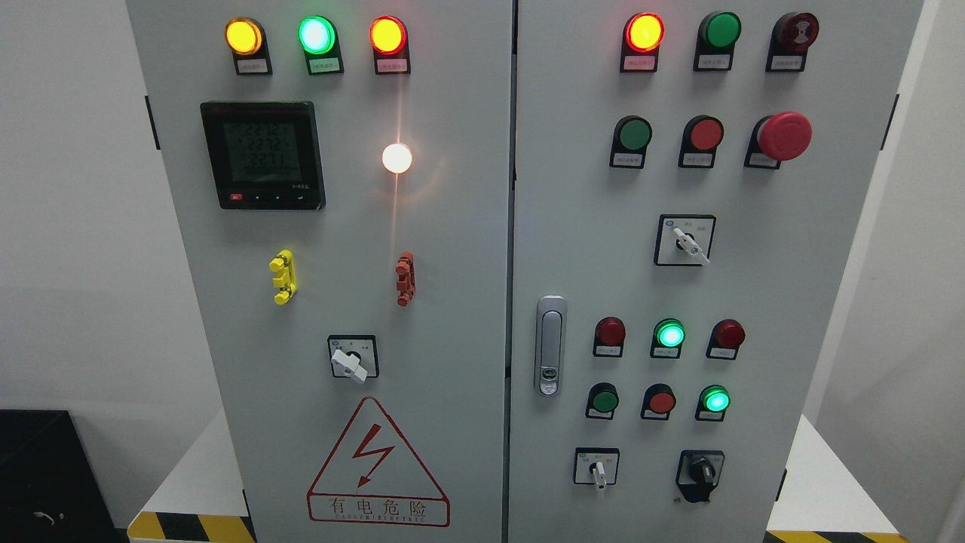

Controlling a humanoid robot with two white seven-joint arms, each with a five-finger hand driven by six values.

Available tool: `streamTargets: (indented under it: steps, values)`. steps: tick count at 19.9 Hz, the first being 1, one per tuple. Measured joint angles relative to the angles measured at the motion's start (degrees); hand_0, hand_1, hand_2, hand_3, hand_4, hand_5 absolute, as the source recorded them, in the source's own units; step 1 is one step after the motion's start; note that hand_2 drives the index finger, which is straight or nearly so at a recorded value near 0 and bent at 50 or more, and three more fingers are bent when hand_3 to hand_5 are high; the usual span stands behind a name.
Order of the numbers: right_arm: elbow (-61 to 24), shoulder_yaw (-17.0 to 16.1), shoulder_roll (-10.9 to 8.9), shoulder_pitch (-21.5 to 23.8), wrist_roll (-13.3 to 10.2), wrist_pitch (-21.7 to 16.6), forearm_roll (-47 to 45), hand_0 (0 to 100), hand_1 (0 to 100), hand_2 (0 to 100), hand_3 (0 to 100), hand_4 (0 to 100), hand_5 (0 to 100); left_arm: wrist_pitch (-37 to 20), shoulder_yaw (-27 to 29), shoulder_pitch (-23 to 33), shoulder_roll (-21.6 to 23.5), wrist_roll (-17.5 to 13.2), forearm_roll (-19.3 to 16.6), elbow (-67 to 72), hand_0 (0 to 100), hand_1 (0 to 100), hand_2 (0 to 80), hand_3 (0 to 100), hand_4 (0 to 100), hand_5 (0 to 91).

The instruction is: Flip black knob to close circuit

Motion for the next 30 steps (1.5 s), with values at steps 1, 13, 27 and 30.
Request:
streamTargets:
  steps: [1, 13, 27, 30]
  values:
    - [-0.7, 0.0, -0.01, -0.3, 0.3, 0.2, 0.0, 0, 0, 91, 100, 98, 96, 0.0, 0.0, 0.0, 0.0, 0.0, 0.0, 0.0, 12, 56, 0.0, 0, 0, 0.0]
    - [-7.4, -0.5, -0.29, -4.7, 3.3, 2.2, 2.0, 0, 0, 92, 100, 100, 99, 0.0, 0.0, 0.0, 0.0, 0.1, 0.0, 0.0, 12, 56, 0.0, 0, 0, 0.0]
    - [-9.7, -0.9, -1.01, -9.7, 6.6, 4.8, 3.9, 0, 0, 92, 100, 100, 99, 0.0, 0.0, 0.0, 0.0, 0.0, 0.0, 0.0, 12, 56, 0.0, 0, 0, 0.0]
    - [-9.7, -1.1, -1.46, -10.6, 7.5, 5.2, 4.2, 0, 0, 92, 100, 100, 99, 0.0, 0.0, 0.0, 0.0, 0.0, 0.0, 0.0, 12, 56, 0.0, 0, 0, 0.0]
